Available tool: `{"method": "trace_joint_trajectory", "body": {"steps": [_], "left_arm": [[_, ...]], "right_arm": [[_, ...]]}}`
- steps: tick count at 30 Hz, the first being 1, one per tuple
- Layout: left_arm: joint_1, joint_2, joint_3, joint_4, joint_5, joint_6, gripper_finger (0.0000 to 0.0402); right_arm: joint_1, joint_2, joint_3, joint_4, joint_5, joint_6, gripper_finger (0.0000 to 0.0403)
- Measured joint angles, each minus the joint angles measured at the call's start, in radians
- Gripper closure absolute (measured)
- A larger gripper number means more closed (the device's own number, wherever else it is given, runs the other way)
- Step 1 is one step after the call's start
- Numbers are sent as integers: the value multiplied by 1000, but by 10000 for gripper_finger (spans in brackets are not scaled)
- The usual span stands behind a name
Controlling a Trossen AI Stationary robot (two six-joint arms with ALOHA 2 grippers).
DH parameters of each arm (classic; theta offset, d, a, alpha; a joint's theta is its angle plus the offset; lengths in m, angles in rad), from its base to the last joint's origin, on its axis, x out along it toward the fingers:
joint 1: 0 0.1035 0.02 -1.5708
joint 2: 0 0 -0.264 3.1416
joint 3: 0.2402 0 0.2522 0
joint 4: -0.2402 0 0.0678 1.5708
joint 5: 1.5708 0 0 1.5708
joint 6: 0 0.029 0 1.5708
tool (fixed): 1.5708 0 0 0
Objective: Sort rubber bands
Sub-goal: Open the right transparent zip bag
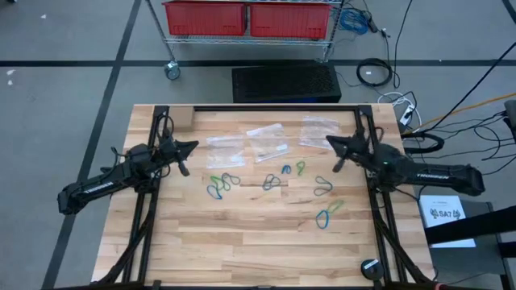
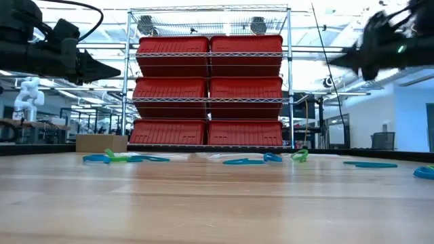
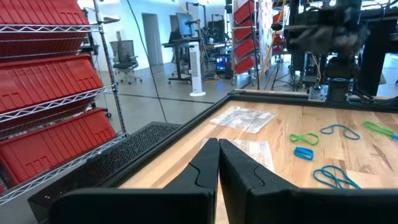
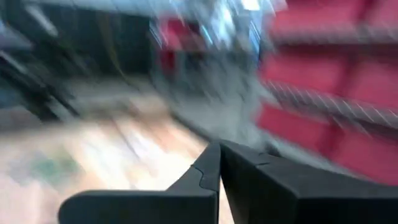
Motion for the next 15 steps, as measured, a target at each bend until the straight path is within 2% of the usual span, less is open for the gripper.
{"method": "trace_joint_trajectory", "body": {"steps": [3, 11, 15], "left_arm": [[0, 0, 0, 0, 0, 0, 384], [0, 0, 0, 1, 0, 0, 384], [0, 0, 0, 2, 0, 0, 384]], "right_arm": [[-38, 117, 47, -112, 68, 57, 379], [-109, 474, 83, -120, 47, 26, 259], [-118, 622, 83, -114, 3, 47, 224]]}}
